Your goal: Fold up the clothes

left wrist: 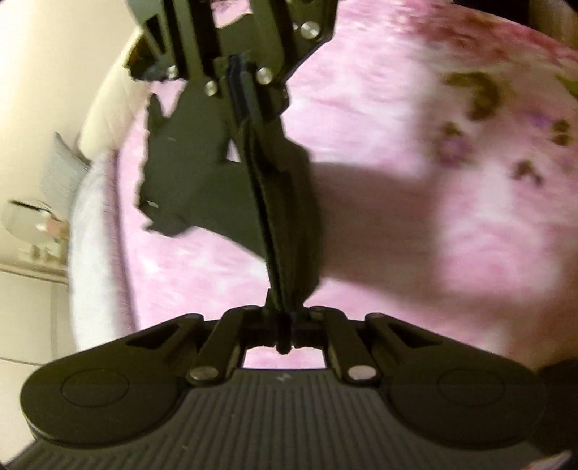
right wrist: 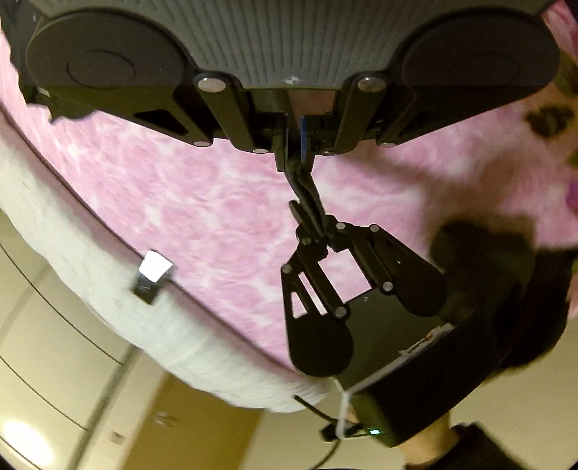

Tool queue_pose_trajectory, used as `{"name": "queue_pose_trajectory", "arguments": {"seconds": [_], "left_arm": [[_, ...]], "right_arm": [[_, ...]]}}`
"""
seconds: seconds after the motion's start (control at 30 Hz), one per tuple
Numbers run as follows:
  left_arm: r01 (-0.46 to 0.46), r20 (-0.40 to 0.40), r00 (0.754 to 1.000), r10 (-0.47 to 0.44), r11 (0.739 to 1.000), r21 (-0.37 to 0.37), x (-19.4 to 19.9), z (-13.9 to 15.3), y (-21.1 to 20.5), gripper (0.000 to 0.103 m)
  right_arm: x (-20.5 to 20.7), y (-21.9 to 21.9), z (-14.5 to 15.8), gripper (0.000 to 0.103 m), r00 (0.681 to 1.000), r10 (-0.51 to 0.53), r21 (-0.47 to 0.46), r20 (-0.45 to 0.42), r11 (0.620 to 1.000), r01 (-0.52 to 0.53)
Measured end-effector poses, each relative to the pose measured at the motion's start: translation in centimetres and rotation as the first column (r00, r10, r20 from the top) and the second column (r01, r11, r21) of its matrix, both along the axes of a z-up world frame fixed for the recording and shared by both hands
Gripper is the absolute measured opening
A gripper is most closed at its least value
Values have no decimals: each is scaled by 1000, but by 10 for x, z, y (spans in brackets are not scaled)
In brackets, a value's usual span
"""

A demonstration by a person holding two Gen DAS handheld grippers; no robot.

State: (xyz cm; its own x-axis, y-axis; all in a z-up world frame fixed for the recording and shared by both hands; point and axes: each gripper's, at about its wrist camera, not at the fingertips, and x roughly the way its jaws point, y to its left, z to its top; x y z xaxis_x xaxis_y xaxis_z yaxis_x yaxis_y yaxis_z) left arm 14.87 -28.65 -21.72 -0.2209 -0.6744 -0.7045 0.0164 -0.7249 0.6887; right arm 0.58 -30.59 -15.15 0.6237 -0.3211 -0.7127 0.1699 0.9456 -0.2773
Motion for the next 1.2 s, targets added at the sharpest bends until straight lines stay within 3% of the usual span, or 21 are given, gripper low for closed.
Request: {"name": "queue_pose_trajectory", "arguments": {"seconds": [0.2, 0.33, 0.47, 0.6, 0.8, 1.07, 1.2], "left_arm": [[25, 35, 999, -21, 991, -133, -42, 76, -85, 5], [38, 77, 997, -25, 984, -174, -90, 109, -155, 5], [17, 103, 995, 0, 986, -163, -143, 131, -226, 5], [5, 114, 993, 10, 992, -127, -193, 134, -291, 5], [36, 104, 994, -29, 997, -64, -254, 115, -378, 5], [83, 40, 996, -83, 996, 14, -297, 73, -468, 5], [86, 7, 996, -86, 996, 26, -310, 62, -498, 5]], "right_arm": [[-41, -61, 69, 1, 971, -199, 33, 134, 980, 196], [-83, -123, 102, 2, 906, -335, 100, 259, 942, 320], [-139, -197, 113, 2, 840, -425, 195, 337, 905, 379], [-198, -277, 116, 2, 774, -514, 307, 370, 854, 421], [-267, -347, 97, 2, 725, -599, 401, 339, 790, 464], [-308, -416, 55, 2, 644, -704, 421, 300, 703, 573], [-319, -438, 40, 2, 617, -730, 405, 293, 680, 612]]}}
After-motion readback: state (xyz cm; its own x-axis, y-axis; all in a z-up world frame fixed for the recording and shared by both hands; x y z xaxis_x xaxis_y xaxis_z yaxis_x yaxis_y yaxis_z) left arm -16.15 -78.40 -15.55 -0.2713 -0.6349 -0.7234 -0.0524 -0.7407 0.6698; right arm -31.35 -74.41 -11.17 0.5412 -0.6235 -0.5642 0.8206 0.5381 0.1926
